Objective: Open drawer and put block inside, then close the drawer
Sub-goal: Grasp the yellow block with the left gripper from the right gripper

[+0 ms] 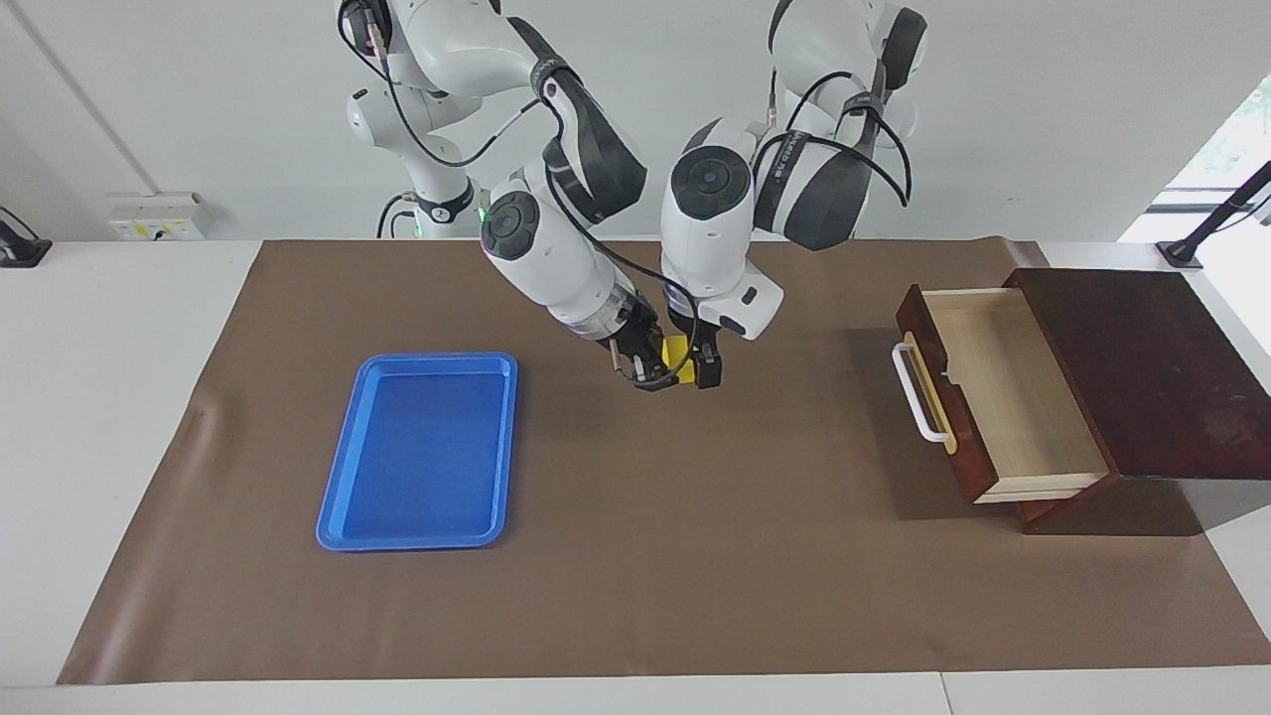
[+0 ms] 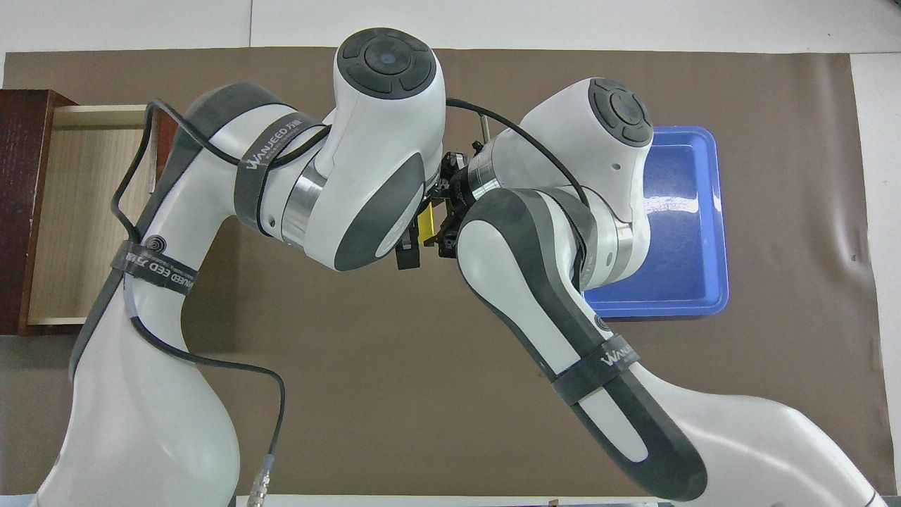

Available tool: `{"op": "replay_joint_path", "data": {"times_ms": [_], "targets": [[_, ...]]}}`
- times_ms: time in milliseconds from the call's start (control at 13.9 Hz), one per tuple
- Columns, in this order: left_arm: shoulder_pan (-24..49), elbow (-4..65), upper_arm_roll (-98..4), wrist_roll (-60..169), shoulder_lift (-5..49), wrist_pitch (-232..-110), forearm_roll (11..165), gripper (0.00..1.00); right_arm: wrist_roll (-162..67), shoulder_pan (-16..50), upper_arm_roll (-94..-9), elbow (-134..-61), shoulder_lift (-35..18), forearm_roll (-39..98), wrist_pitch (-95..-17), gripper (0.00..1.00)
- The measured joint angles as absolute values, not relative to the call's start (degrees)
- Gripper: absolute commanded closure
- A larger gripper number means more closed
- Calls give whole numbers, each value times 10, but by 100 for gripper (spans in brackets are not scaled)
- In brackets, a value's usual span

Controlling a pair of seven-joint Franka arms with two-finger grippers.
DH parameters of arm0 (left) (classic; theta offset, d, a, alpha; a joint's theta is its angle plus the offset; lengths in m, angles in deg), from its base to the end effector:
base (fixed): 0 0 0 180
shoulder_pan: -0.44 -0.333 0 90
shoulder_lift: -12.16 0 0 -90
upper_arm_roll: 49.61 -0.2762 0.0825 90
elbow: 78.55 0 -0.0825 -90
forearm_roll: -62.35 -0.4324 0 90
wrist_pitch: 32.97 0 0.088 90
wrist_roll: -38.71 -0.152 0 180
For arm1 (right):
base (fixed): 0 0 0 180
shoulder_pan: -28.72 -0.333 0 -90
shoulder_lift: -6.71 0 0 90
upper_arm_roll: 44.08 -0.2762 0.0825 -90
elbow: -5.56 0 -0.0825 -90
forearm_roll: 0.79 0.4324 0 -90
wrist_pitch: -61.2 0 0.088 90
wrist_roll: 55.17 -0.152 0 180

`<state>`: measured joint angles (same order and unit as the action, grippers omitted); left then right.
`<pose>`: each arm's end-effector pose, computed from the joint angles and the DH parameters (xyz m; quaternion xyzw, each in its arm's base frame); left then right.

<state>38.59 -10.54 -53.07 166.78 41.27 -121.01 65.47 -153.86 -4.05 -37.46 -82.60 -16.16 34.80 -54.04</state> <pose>0.5736 -0.4162 0.3990 -0.6848 -0.7244 0.0239 0.0760 0.6189 0.3768 0.3487 -0.7046 0.6592 0.2130 0.1537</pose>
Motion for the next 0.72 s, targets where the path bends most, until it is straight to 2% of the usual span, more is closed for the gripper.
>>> {"op": "replay_joint_path", "data": {"times_ms": [216, 360, 503, 719], "targets": [[391, -70, -531, 1667, 398, -1231, 655, 0, -1539, -41, -375, -826, -162, 348, -540, 100], [393, -64, -531, 1668, 393, -1235, 655, 14, -1539, -41, -375, -826, -162, 348, -540, 100], [393, -63, -532, 1668, 391, -1245, 655, 43, -1539, -41, -375, -826, -162, 348, -540, 100], [392, -61, -534, 1668, 391, -1258, 654, 96, -1539, -41, -375, -826, -162, 348, -538, 100]]}}
